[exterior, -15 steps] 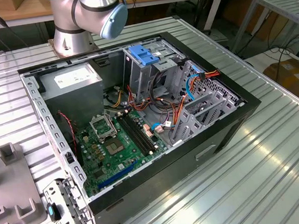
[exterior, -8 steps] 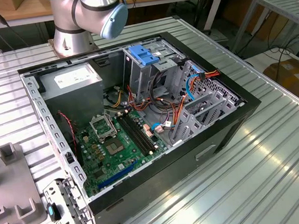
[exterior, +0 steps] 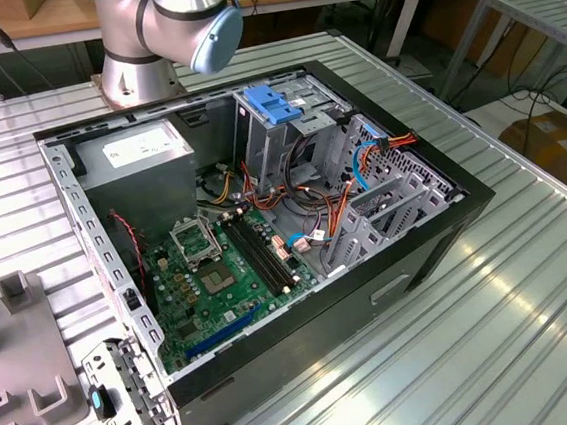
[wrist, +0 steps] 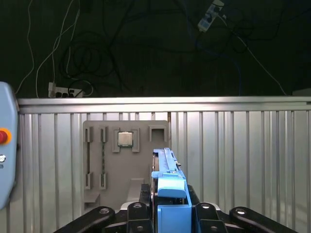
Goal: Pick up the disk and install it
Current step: 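Pick up the disk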
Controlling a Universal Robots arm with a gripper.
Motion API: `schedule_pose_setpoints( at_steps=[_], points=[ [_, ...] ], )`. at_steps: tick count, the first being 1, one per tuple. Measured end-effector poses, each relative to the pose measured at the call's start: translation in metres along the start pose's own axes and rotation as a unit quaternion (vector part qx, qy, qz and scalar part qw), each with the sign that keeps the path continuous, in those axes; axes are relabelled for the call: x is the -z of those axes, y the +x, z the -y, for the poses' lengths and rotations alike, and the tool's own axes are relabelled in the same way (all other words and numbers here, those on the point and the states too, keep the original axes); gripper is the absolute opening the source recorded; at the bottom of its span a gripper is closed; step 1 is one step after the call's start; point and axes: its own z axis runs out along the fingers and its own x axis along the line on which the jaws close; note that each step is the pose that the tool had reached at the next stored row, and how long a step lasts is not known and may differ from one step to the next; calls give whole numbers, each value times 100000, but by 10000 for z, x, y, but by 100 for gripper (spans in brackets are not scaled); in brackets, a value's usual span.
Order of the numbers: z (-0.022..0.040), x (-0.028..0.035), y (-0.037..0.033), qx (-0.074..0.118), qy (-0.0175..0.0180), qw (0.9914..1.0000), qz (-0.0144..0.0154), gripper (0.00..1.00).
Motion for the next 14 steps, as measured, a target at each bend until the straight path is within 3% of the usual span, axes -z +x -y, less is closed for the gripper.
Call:
schedule_pose_setpoints(
  at_steps=[14],
  points=[
    [117,0,-2,1,-2,100000,-1,37]
  ],
)
